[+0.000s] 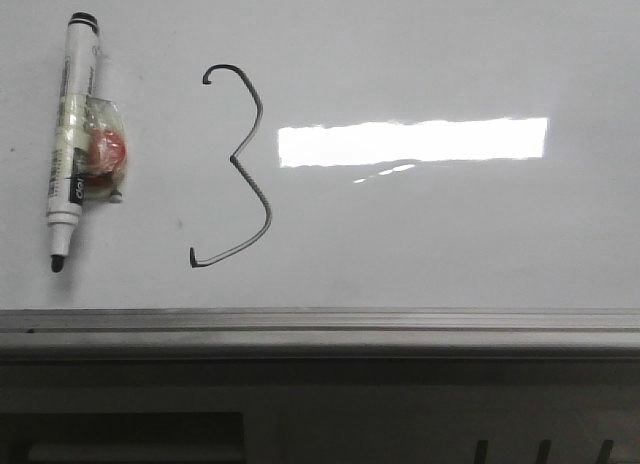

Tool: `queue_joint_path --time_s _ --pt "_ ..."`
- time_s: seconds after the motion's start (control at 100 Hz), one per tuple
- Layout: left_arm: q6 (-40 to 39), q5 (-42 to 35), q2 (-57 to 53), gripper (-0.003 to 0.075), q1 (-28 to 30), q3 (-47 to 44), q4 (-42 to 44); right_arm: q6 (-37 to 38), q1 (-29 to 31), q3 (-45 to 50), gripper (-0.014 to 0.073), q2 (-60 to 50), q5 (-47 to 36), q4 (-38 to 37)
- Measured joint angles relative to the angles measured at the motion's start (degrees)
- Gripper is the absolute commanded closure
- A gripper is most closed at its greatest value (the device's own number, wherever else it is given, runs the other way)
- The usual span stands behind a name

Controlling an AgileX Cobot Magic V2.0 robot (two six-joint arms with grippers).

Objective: Write number 3 on whiteboard

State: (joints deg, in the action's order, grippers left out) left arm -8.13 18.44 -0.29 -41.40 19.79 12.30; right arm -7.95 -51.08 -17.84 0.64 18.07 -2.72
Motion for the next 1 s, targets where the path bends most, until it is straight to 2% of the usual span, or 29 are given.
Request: queue_joint_path --time_s 0.31,0.86,1.0 --pt "0.1 -0.9 0.0 0.0741 0.1 0.0 0.0 0.0 0.1 5.0 0.0658 0.0 -0.7 2.7" --pt "0.1 -1.1 0.0 0.0741 0.1 -0.7 0.0 0.0 0.1 5.2 0.0658 0.0 -0.8 2.7" --pt "0.2 -1.1 0.0 0.0741 3.6 -2.8 -0.8 0.0 0.1 5.2 0.0658 0.0 -0.8 2.7"
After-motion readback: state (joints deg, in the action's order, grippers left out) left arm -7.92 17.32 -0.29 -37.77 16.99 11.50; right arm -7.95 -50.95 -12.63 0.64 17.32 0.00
